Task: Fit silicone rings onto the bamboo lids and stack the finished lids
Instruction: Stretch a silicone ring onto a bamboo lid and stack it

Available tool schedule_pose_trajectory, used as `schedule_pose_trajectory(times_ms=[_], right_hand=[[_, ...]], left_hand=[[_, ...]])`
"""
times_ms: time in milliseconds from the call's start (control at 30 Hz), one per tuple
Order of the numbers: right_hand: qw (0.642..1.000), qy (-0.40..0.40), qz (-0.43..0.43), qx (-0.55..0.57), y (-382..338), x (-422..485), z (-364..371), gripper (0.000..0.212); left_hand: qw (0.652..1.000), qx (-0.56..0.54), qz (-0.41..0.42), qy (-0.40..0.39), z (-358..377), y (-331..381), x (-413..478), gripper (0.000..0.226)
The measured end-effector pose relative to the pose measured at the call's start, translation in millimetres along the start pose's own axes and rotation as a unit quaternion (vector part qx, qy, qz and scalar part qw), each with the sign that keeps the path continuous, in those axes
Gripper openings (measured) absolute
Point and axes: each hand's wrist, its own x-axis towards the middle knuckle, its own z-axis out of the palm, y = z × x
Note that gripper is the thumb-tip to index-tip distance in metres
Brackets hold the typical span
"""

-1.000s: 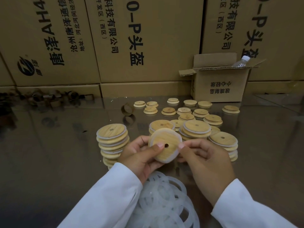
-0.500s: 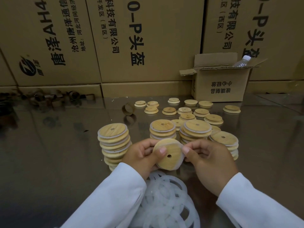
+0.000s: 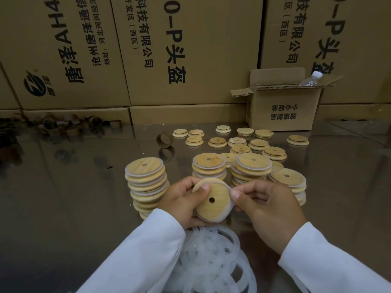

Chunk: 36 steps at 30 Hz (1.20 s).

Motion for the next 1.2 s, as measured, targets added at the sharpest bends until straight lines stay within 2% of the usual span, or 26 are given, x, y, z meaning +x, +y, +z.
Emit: schedule_pose_trajectory(times_ms=[100, 200, 267, 467, 567, 700, 767, 867, 1000, 1200], right_hand=[[1.000, -0.006, -0.010, 0.006, 0.3, -3.2, 4.9, 0.017], [0.999, -0.002, -0.001, 0.037, 0.3, -2.8, 7.1, 0.016], [0.998, -0.014, 0.010, 0.061, -0.7, -2.5, 7.0, 0.015], [0.995, -0.059, 0.034, 0.075, -2.0, -2.7, 8.3, 0.020], [0.996, -0.053, 0.029, 0.060, -2.6, -2.4, 8.0, 0.021], [0.997, -0.010, -0.055, -0.047, -2.5, -2.4, 3.7, 0.020], [0.996, -0.009, -0.073, -0.059, -4.4, -2.2, 2.1, 0.019], [0.996, -0.013, -0.066, -0.052, -5.9, -2.0, 1.4, 0.019], [0.997, -0.021, -0.055, -0.050, -8.1, -2.7, 0.6, 0.018], [0.995, -0.024, -0.057, -0.074, -9.2, -4.0, -0.7, 0.014]], left_hand=[[0.999, -0.010, 0.001, 0.033, 5.5, -1.9, 0.5, 0.013], [0.996, 0.005, 0.045, 0.076, 8.7, -4.7, 2.4, 0.018], [0.992, 0.031, 0.072, 0.101, 8.6, -7.2, 3.9, 0.025], [0.975, 0.105, 0.136, 0.141, 7.0, -6.6, 4.0, 0.026], [0.978, 0.095, 0.132, 0.131, 6.5, -7.9, 4.7, 0.024], [0.992, 0.042, 0.096, 0.075, 5.1, -9.6, 4.9, 0.015], [0.994, 0.010, 0.086, 0.067, 4.3, -8.5, 4.6, 0.013], [0.994, -0.048, 0.083, 0.054, 5.8, -6.3, 4.4, 0.012], [0.991, -0.103, 0.071, 0.044, 8.9, -2.0, 3.4, 0.027], [0.990, -0.128, 0.041, 0.047, 8.3, 3.0, 2.0, 0.017]])
